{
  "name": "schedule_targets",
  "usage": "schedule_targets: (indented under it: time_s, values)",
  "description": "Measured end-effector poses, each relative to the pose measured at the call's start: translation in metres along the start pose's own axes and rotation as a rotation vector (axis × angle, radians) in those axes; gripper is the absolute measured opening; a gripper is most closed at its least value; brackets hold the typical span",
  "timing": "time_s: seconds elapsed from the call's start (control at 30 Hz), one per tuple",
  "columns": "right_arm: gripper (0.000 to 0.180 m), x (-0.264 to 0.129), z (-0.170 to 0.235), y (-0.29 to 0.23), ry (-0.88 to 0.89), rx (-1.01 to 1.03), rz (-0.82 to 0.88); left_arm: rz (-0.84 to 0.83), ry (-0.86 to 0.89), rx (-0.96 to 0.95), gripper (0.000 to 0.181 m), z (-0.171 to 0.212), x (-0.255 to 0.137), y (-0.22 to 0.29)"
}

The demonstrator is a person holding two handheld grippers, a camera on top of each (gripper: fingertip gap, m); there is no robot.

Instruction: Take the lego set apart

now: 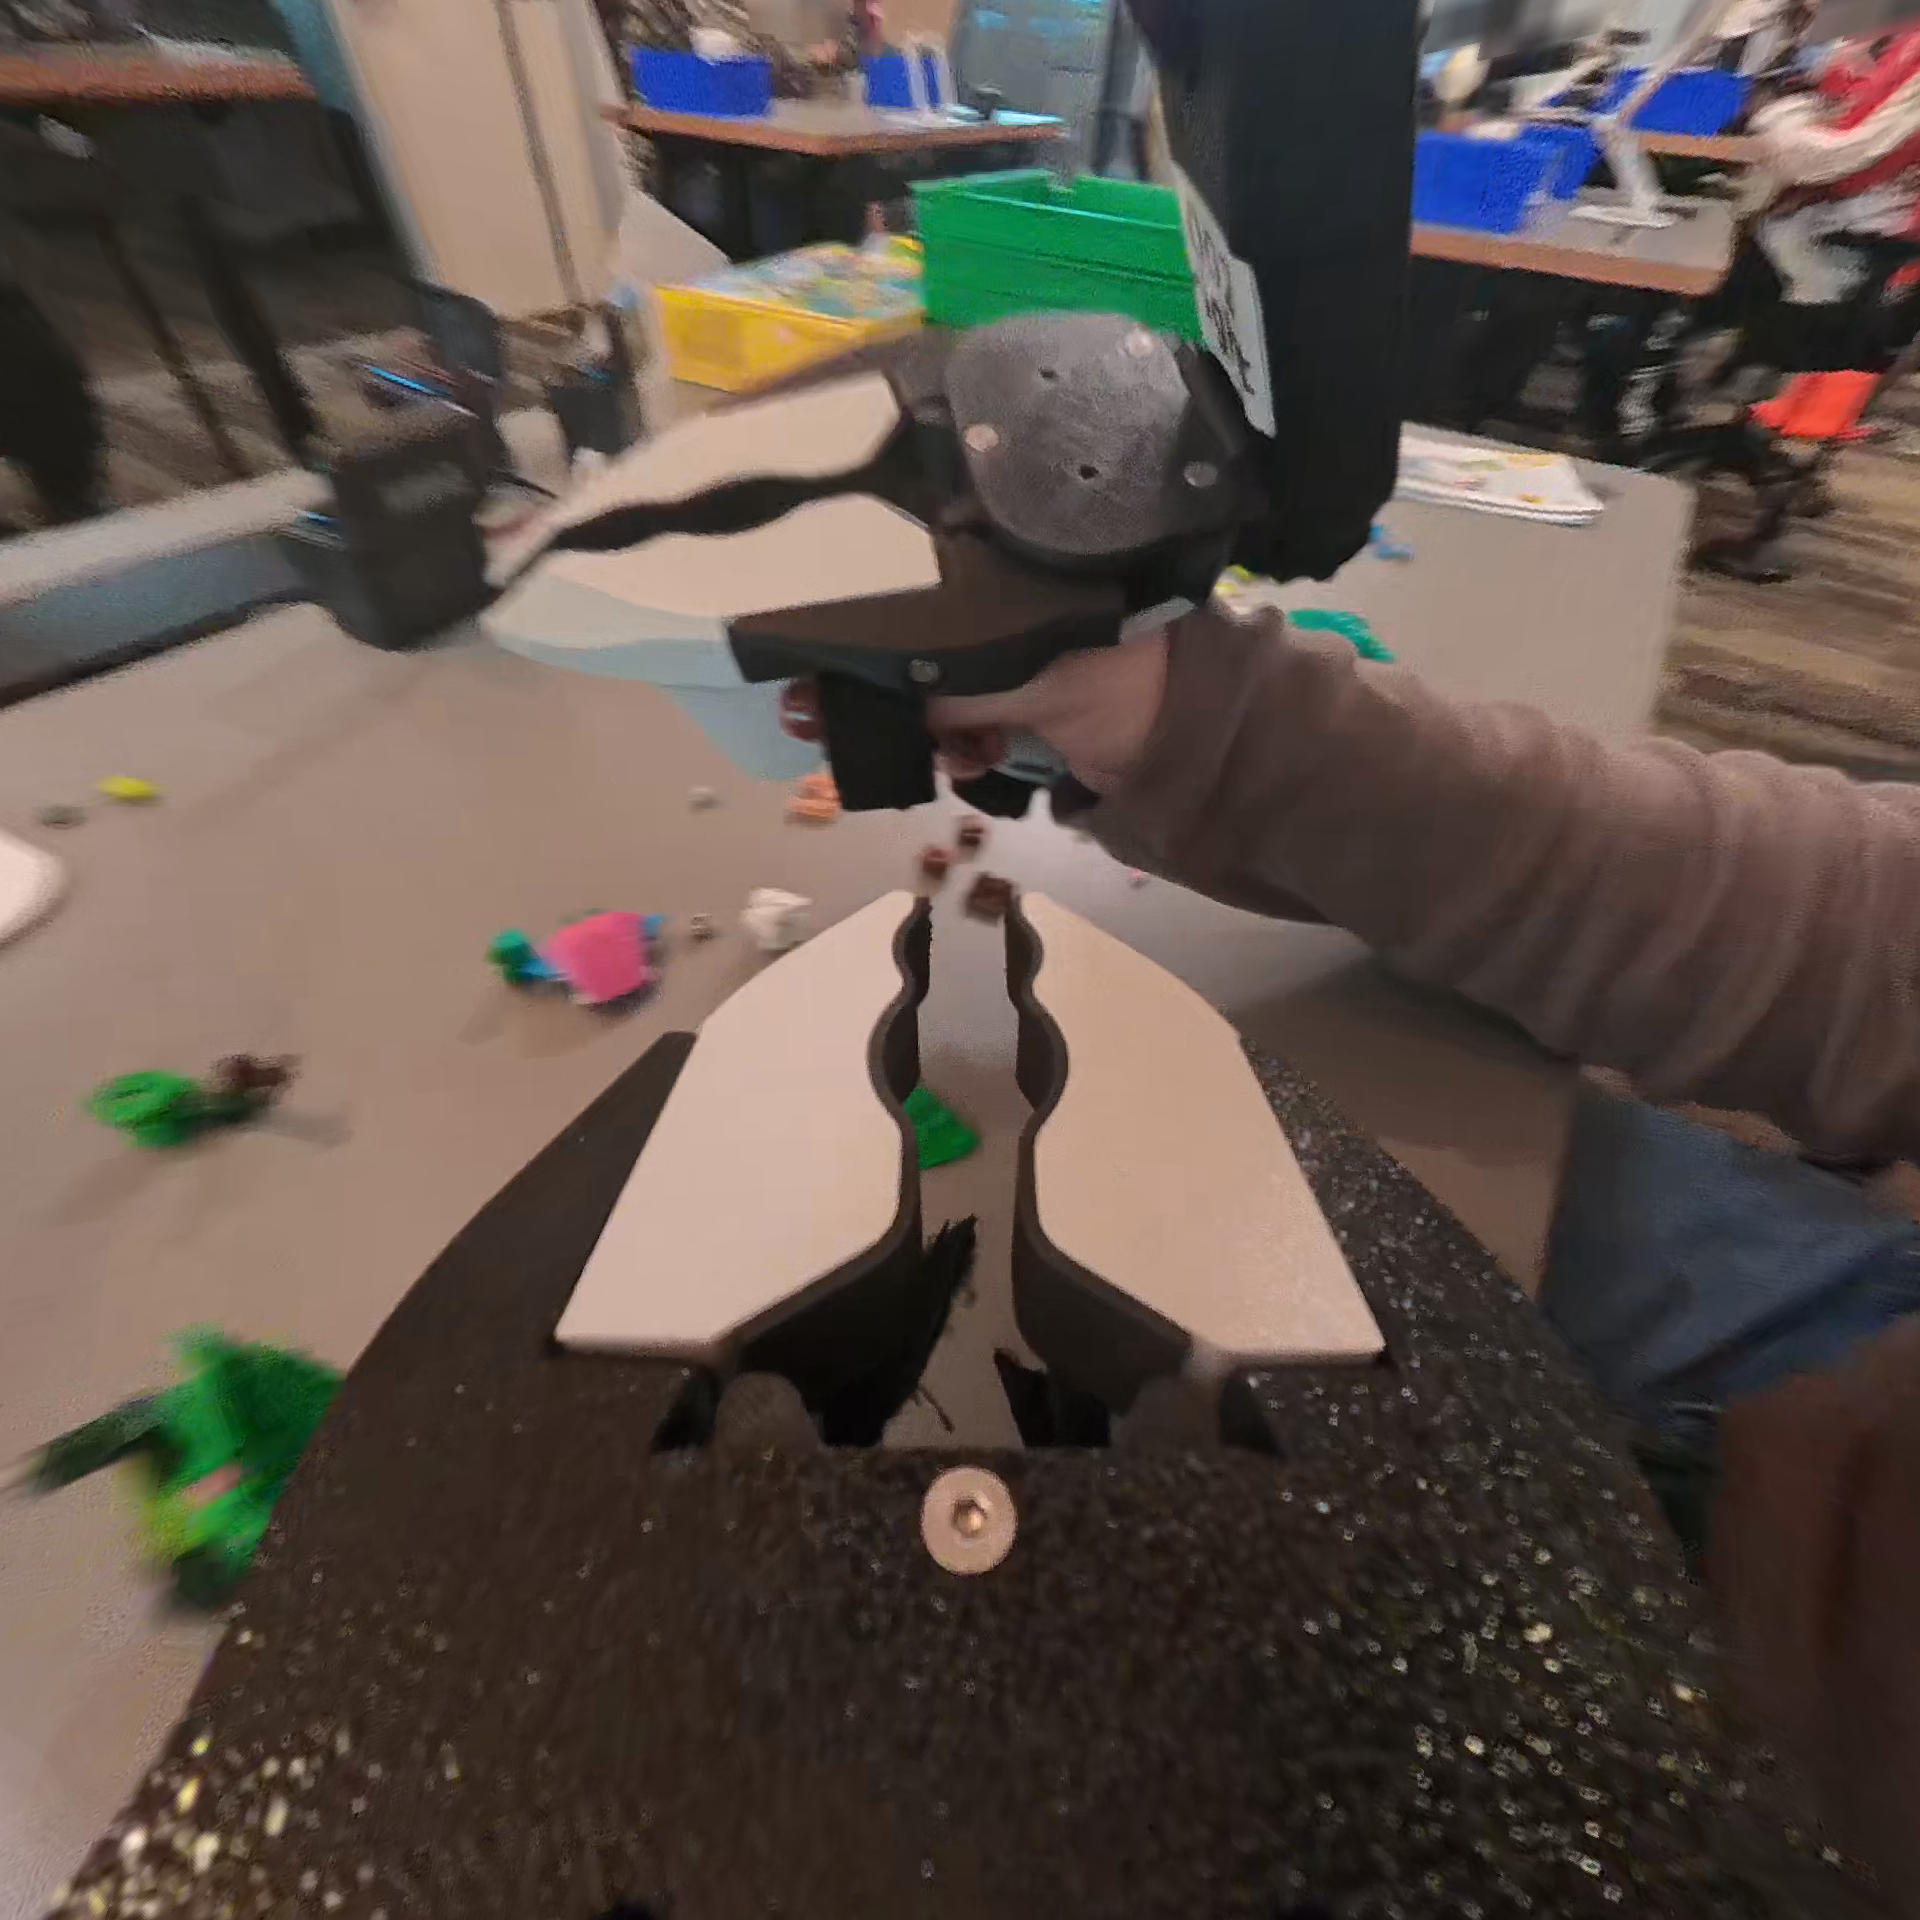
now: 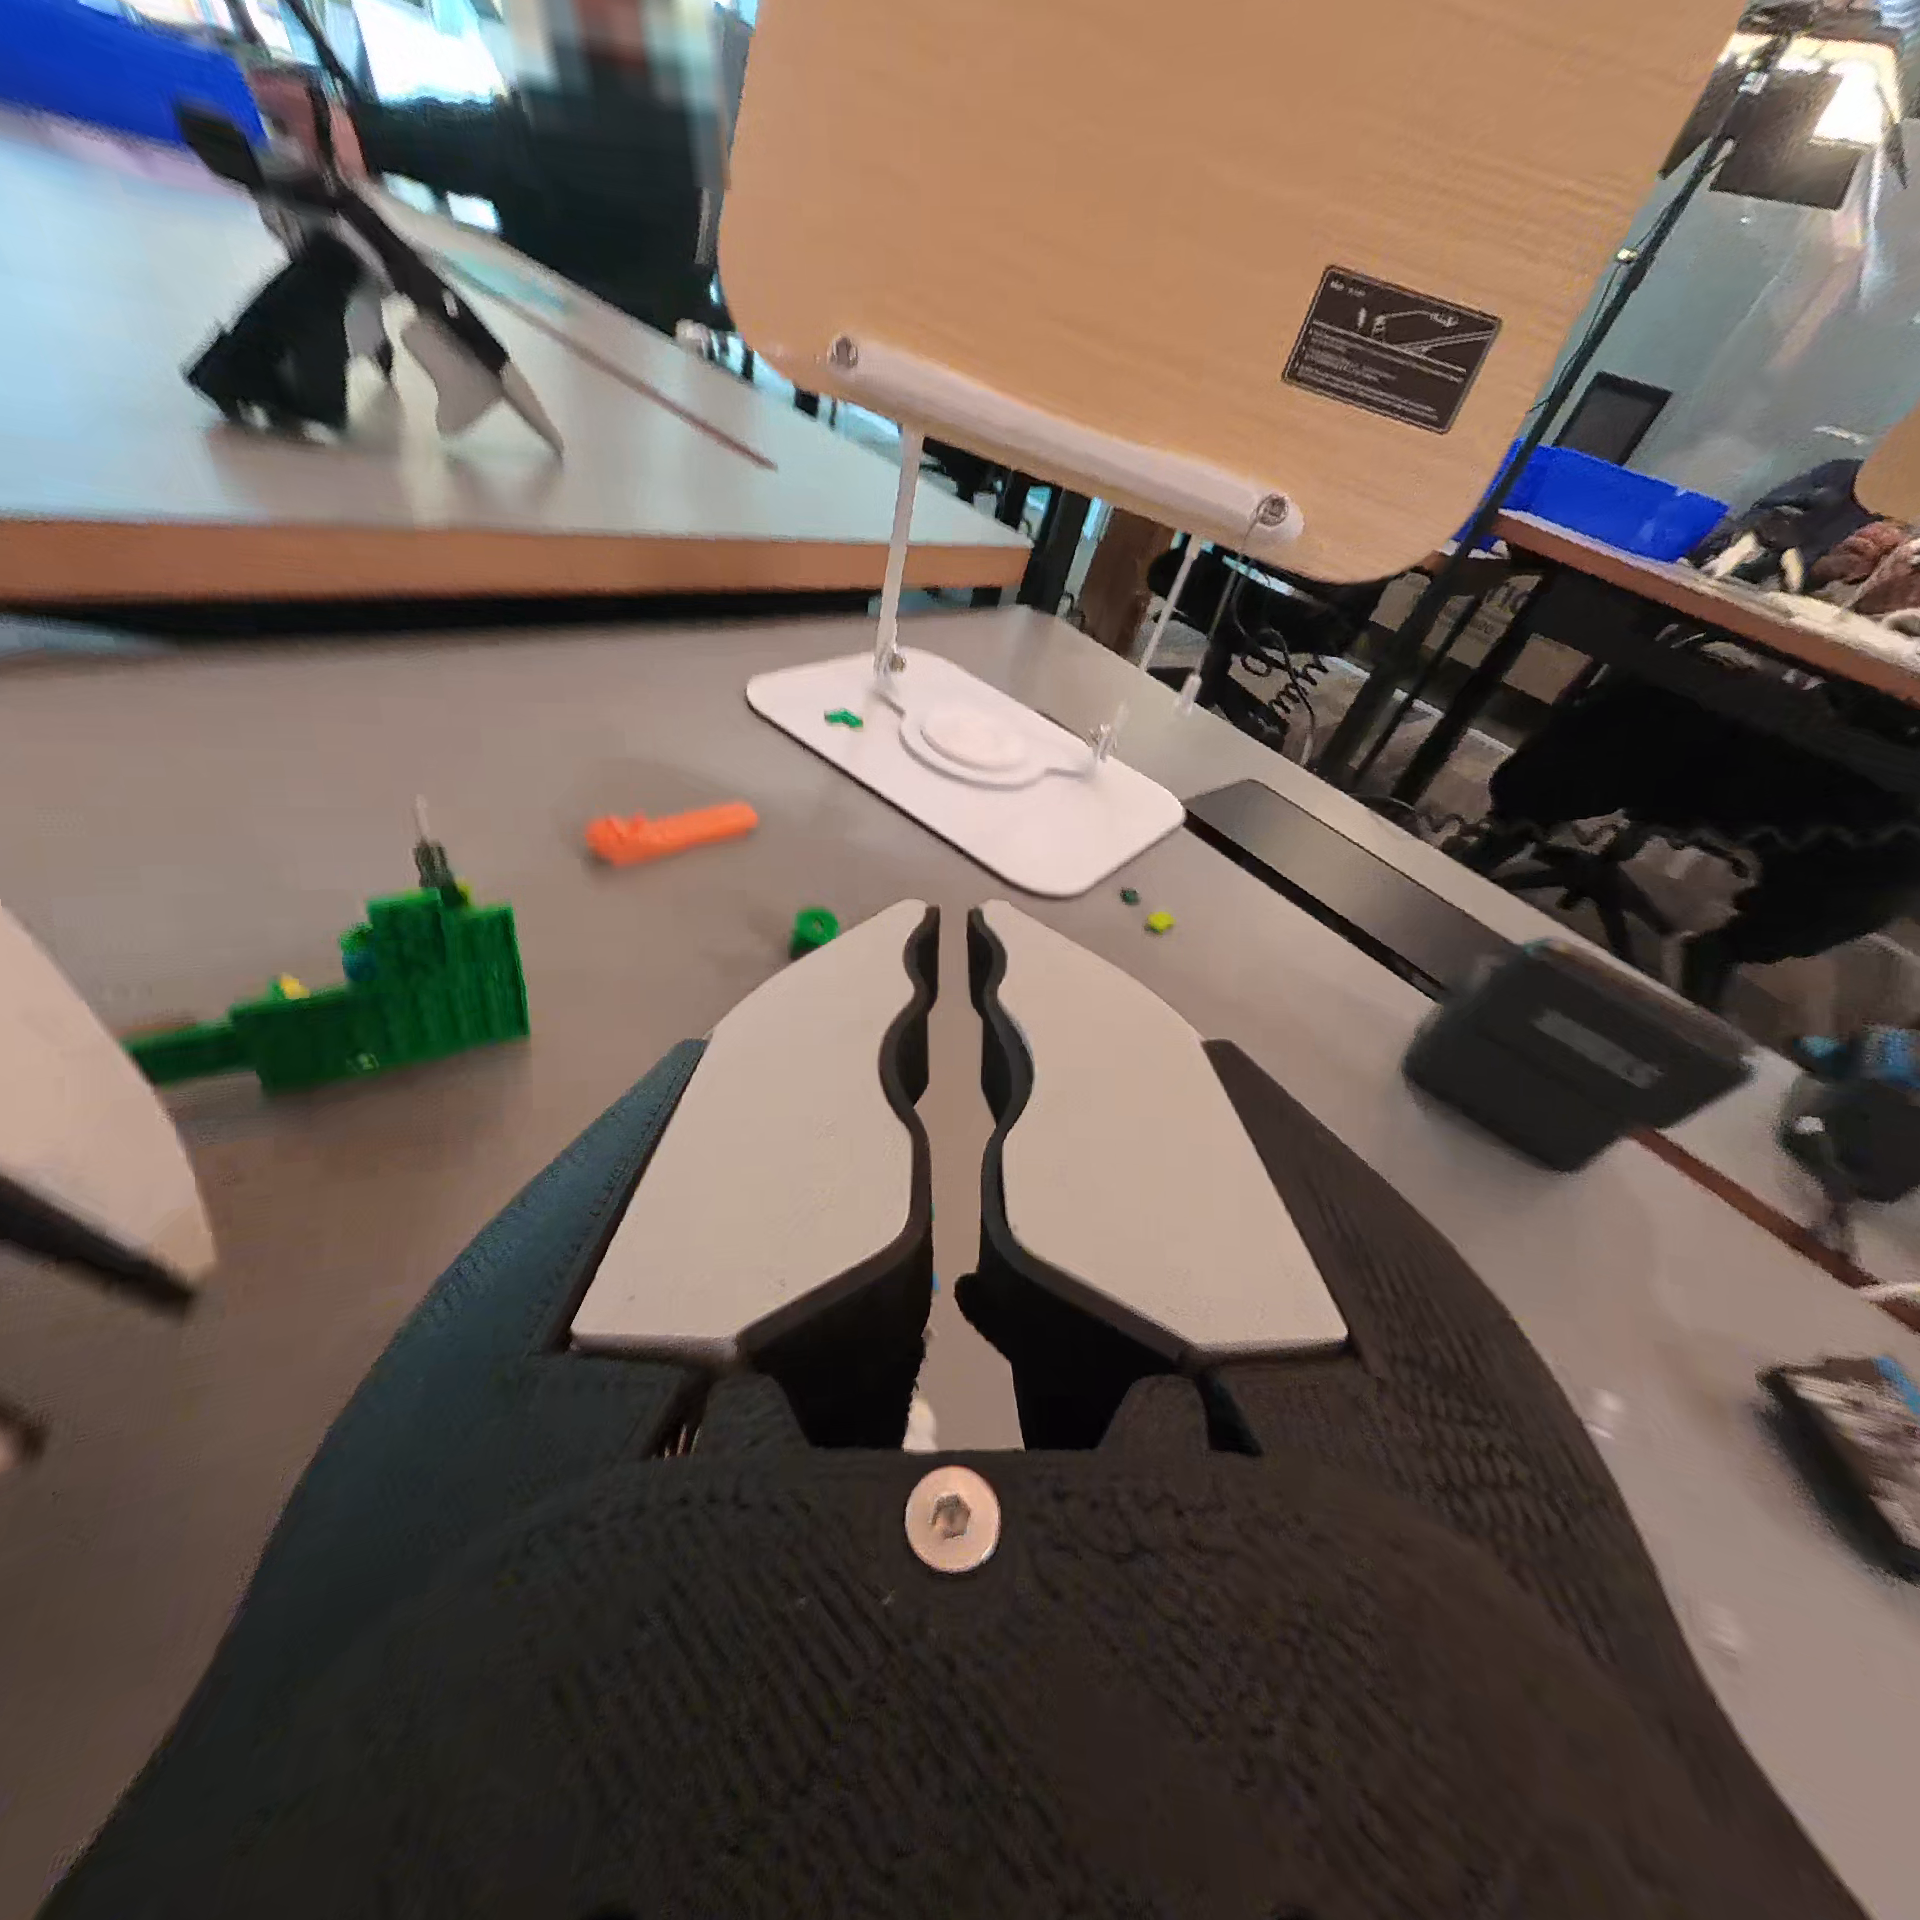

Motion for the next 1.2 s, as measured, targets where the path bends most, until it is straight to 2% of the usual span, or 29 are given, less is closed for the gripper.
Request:
schedule_targets:
  time_s: [0.1,0.17,0.23,0.33,0.47,0.53,0.73,0.8,0.87,0.9,0.97,1.07,1.2]
  values:
    - [0.003,0.010,0.000,-0.012,0.080,0.135,-0.067,-0.217,-0.013,0.095,0.001,0.002,-0.045,-0.041]
    - [0.003,0.007,0.009,-0.021,0.092,0.179,-0.115,-0.359,-0.037,0.050,0.000,0.012,-0.076,-0.072]
    - [0.003,0.004,0.020,-0.026,0.063,0.159,-0.140,-0.431,-0.021,-0.032,0.005,0.020,-0.097,-0.090]
    - [0.003,0.005,0.027,-0.029,0.020,0.116,-0.147,-0.485,-0.022,-0.153,0.023,0.032,-0.105,-0.106]
    - [0.003,0.004,0.023,-0.037,0.028,0.093,-0.177,-0.374,-0.220,-0.294,0.065,0.055,-0.090,-0.096]
    - [0.003,0.005,0.024,-0.041,0.015,0.072,-0.191,-0.344,-0.299,-0.297,0.068,0.063,-0.082,-0.091]
    - [0.003,0.005,0.026,-0.049,0.001,0.033,-0.233,-0.406,-0.611,-0.037,0.050,0.090,-0.069,-0.084]
    - [0.003,0.004,0.024,-0.054,0.011,0.022,-0.273,-0.399,-0.642,-0.028,0.035,0.094,-0.067,-0.083]
    - [0.006,0.001,0.022,-0.061,0.028,0.000,-0.321,-0.442,-0.670,0.001,0.009,0.096,-0.072,-0.089]
    - [0.008,0.000,0.021,-0.064,0.032,-0.016,-0.343,-0.463,-0.675,0.019,0.008,0.096,-0.075,-0.092]
    - [0.015,0.000,0.022,-0.069,0.013,-0.041,-0.372,-0.468,-0.636,0.032,0.008,0.092,-0.078,-0.094]
    - [0.029,0.001,0.024,-0.076,-0.017,-0.069,-0.400,-0.460,-0.489,0.045,0.008,0.076,-0.077,-0.095]
    - [0.031,-0.001,0.020,-0.082,0.026,-0.177,-0.384,-0.444,-0.371,0.112,0.008,0.060,-0.074,-0.091]
Point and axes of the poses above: each gripper's, where its closed fingertips meet, x out along the fingers, z out of its underside, y = z × x across the jaws, the point moved 4 cm from there along -x, back along the fingers, and after that the axes turned 2 degrees about y, right-handed, at the moved point
